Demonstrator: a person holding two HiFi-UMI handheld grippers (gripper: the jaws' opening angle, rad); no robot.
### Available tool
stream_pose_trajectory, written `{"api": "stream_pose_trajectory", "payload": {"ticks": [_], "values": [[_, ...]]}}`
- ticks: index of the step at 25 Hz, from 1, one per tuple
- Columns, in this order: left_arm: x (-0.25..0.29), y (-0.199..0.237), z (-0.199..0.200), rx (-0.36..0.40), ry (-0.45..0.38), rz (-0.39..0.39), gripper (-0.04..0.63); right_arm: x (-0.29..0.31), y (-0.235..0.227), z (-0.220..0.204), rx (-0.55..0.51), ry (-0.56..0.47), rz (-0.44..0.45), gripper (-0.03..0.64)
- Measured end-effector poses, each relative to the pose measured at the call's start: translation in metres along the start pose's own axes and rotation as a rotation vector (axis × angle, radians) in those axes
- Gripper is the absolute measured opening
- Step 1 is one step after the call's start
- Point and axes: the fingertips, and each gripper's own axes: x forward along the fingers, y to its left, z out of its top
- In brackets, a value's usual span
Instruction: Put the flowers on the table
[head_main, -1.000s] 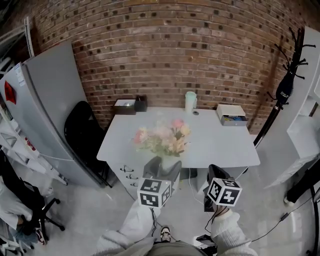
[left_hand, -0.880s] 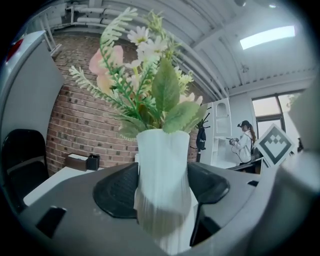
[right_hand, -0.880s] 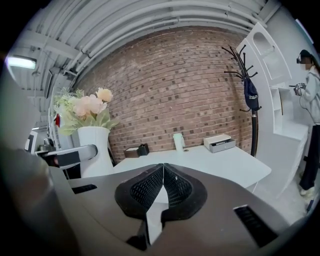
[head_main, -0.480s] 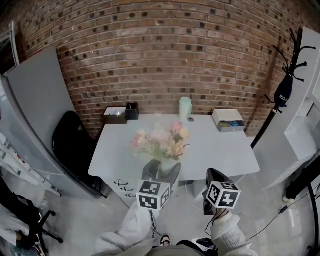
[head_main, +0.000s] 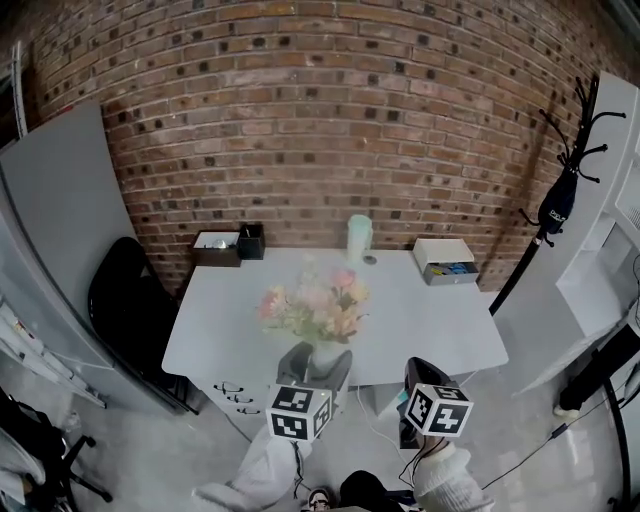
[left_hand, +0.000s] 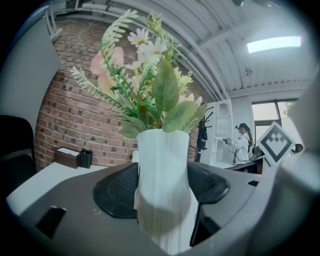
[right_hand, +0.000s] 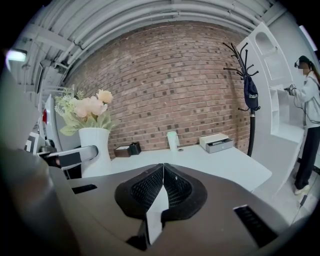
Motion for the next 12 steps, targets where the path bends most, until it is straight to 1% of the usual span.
{"api": "stream_pose_trajectory", "payload": {"ticks": [5, 12], "values": [[0.019, 0.005, -0.001, -0.012, 0.004, -0.005, 0.314, 0.016, -0.007, 0.002, 0.012, 0.005, -0.008, 0.023], [0.046, 0.013, -0.001, -0.002, 0.010, 0.003, 0.314, 0.051, -0.012, 0.013, 0.011, 0.005, 0.020, 0.023]]}}
